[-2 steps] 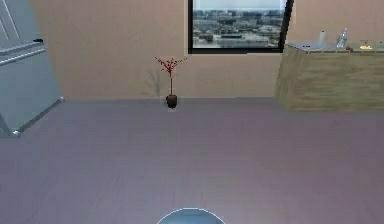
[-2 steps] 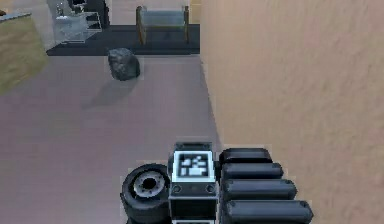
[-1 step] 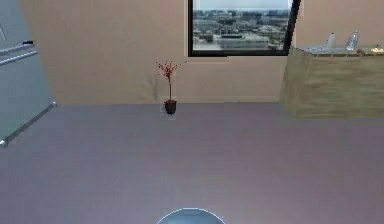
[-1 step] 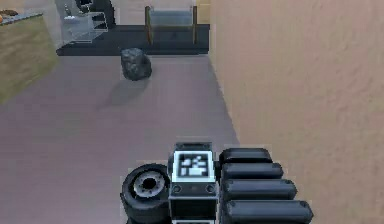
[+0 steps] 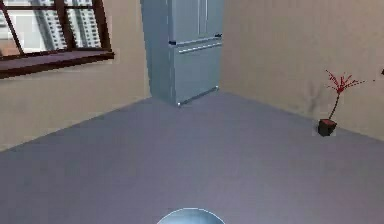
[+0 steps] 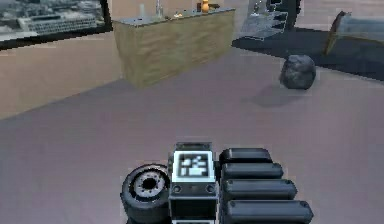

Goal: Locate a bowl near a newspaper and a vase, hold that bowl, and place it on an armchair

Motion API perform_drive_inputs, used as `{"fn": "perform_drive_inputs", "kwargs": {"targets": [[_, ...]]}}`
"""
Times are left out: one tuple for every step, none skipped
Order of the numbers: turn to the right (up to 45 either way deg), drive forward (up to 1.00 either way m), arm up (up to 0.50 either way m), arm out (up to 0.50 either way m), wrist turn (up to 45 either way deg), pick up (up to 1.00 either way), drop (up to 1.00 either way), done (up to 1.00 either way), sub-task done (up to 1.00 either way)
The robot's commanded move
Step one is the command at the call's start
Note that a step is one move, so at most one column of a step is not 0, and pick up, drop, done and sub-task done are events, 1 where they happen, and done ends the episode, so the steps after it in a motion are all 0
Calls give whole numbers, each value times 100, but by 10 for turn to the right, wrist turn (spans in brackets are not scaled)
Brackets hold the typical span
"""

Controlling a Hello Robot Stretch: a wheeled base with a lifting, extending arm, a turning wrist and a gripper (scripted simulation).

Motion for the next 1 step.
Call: {"fn": "perform_drive_inputs", "kwargs": {"targets": [[-450, 0, 0, 0, 0, 0, 0, 0, 0]]}}
